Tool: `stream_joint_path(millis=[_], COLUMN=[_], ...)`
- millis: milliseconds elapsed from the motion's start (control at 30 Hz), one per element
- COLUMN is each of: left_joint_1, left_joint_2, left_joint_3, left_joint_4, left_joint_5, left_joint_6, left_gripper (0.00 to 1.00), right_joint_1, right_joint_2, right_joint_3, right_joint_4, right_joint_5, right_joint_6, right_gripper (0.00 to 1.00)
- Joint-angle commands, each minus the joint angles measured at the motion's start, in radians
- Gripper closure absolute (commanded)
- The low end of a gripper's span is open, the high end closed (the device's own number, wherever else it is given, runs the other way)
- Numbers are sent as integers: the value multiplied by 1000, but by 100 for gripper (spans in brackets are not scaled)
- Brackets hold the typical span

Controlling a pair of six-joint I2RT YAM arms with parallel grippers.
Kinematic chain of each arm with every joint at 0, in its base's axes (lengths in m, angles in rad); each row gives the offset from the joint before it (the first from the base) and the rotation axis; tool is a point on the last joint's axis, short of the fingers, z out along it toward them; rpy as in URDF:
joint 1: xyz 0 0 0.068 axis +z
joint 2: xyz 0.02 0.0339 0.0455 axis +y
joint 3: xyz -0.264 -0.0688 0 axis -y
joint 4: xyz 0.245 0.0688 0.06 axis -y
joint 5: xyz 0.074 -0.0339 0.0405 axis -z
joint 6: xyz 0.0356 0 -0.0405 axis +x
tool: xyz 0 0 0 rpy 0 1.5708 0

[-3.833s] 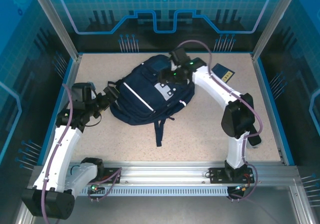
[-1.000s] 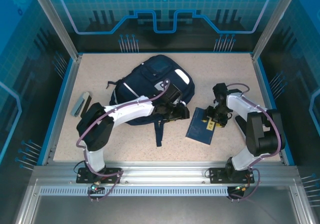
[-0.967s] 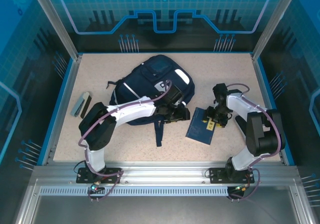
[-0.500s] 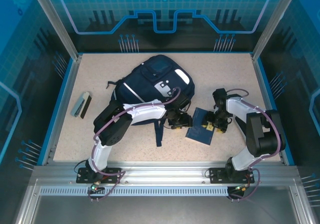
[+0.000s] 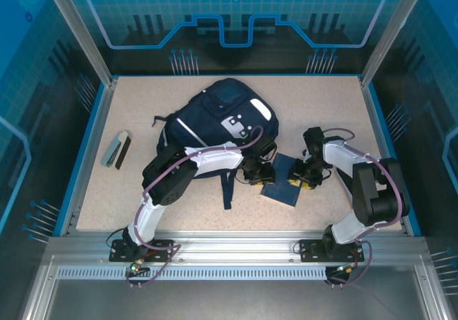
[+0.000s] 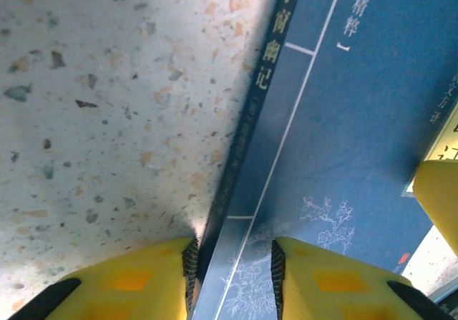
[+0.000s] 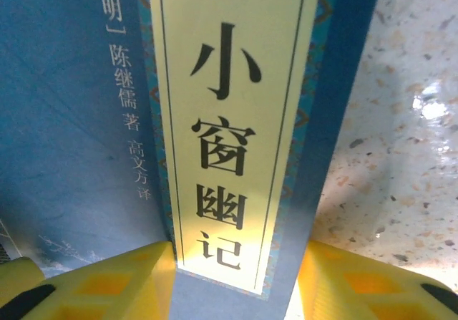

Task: Pack the student bag
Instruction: Pick up the book from the middle-right of the table.

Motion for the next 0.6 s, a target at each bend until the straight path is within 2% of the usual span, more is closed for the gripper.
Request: stream_joint_path(millis=[0, 267, 567], left_joint_1=[-13, -13, -13], left_joint_2=[61, 72, 73], left_joint_3=[9, -12, -8], left_joint_4=[-13, -13, -22], left_joint_5=[2, -11, -21], left_joint_6=[21, 17, 19], left_gripper=[66, 70, 71], right_joint_1=[8, 6, 7], right_joint_2=[-38, -130, -150], right_joint_3=[-4, 32, 64], right_joint_4=[28, -27, -98], right_joint_5=[-110, -135, -59], right_joint_6=[6, 21, 23], right_gripper=[56, 66, 87])
